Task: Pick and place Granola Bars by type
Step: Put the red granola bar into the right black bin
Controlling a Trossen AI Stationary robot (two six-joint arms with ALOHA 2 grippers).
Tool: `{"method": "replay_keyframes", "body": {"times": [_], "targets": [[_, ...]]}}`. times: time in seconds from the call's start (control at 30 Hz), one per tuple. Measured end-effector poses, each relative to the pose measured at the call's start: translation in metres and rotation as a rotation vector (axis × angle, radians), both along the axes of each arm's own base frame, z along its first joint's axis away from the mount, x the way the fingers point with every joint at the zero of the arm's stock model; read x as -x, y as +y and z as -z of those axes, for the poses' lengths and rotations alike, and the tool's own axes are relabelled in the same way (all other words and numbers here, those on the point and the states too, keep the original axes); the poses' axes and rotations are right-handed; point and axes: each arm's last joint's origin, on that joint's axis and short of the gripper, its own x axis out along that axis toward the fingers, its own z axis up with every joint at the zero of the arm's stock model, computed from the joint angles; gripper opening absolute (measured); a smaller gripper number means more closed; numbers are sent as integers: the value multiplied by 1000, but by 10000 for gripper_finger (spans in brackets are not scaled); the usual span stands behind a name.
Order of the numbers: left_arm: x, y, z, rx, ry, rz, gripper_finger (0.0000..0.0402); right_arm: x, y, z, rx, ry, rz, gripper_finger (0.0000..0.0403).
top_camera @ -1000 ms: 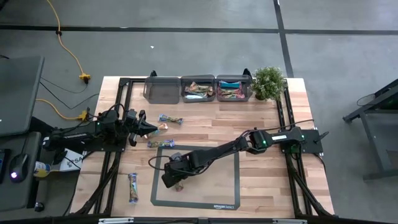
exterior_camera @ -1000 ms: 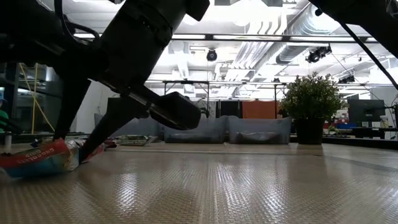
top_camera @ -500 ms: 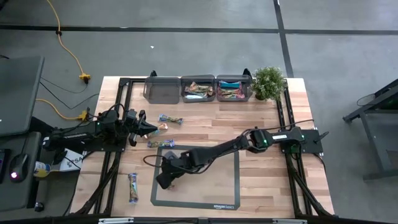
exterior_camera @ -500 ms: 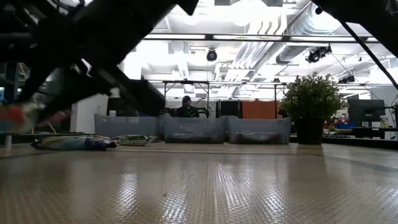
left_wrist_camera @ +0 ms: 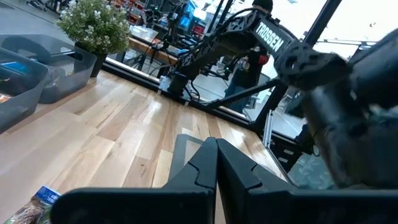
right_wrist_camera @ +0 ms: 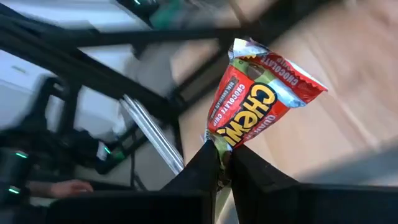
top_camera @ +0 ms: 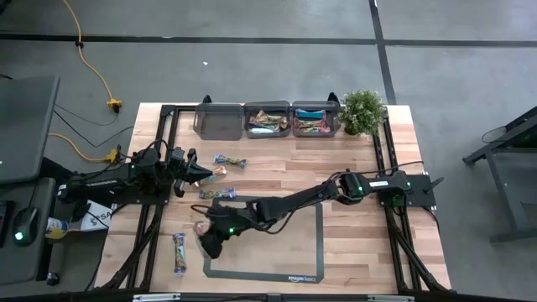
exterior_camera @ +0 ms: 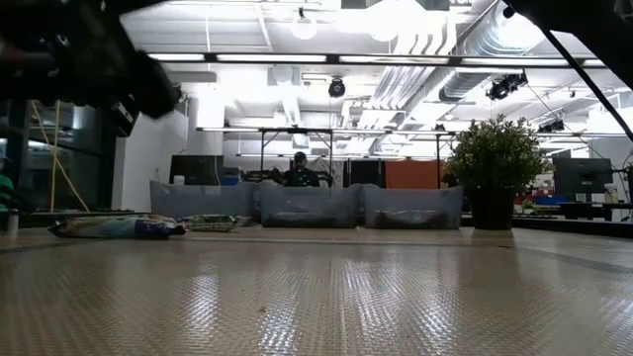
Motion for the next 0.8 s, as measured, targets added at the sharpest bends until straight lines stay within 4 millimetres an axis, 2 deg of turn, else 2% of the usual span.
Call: {"method": "replay_keyframes", "body": {"times": [0.1, 0.33, 0.53, 0.67, 0.8], "targets": [[0, 0, 0, 0, 1, 0, 1, 0, -5, -24, 40, -114, 16, 19], [0, 0, 0, 0, 1, 0, 1, 14, -26, -96, 207, -351, 112, 18], [0, 0, 0, 0, 0, 0, 1, 41, -50, -164, 385, -487, 216, 15], [0, 0, 0, 0, 0, 1, 1, 60, -60, -200, 506, -551, 267, 15], [0, 0, 0, 0, 0, 0, 1, 79, -65, -228, 645, -594, 309, 17]]}}
